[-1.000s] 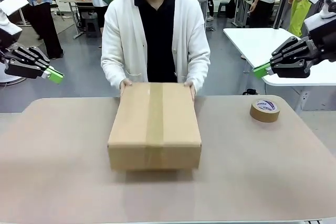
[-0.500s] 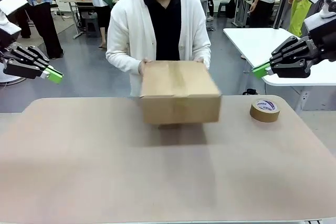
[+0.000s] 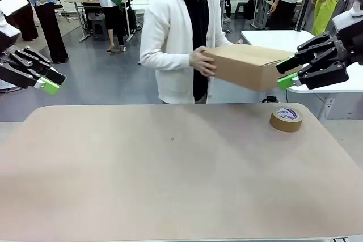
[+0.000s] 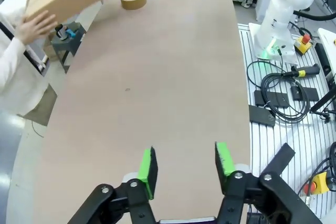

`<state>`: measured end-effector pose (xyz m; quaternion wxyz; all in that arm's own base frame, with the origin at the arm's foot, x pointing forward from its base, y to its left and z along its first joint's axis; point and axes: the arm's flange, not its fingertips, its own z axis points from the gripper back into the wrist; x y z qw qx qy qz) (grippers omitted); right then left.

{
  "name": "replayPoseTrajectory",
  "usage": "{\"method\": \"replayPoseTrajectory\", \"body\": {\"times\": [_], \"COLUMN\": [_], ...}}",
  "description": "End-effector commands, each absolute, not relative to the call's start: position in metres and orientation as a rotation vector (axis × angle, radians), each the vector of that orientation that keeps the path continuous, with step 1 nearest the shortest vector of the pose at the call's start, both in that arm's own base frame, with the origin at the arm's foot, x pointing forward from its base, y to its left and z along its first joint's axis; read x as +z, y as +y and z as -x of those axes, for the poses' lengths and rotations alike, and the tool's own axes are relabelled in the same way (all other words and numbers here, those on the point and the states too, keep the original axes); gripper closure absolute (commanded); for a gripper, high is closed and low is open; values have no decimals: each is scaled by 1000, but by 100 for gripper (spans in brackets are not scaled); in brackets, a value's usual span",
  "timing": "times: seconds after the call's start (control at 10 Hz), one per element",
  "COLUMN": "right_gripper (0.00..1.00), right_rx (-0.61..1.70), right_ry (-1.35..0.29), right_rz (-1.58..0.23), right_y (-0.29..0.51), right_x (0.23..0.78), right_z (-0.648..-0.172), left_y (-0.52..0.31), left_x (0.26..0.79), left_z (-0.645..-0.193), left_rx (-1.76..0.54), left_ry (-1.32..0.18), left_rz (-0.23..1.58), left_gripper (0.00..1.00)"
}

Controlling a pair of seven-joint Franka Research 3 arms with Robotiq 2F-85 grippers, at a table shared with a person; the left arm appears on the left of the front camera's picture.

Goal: Wrap the clocks to prevent damage.
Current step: After the human seals the box with tape, release both hands from the side flaps of the Package Box.

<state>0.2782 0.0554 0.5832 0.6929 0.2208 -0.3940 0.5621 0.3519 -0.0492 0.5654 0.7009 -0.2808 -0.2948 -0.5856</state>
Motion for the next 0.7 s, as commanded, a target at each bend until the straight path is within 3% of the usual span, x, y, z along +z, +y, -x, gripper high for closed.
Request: {"method": "replayPoseTrajectory", "body": {"times": [0.0, 0.2, 0.3, 0.4, 0.6], "right_gripper": [0, 0, 0, 0, 0], "right_rx": [1258, 1277, 1273, 1274, 1307], "right_ry": [-846, -829, -822, -813, -796], "right_rz": [-498, -508, -521, -526, -469], "right_y": [54, 53, 52, 51, 53], "right_x": [579, 576, 574, 573, 570], "right_z": [-272, -271, -272, -272, -273], "left_y": [-48, -50, -50, -50, -49], "left_x": [568, 566, 566, 565, 564], "left_z": [-351, -350, -352, -352, -354], "left_rx": [-1281, -1276, -1279, -1275, -1229], "left_ry": [-631, -628, -618, -614, -629], "left_rz": [599, 594, 594, 597, 567], "left_gripper": [0, 0, 10, 1, 0]}}
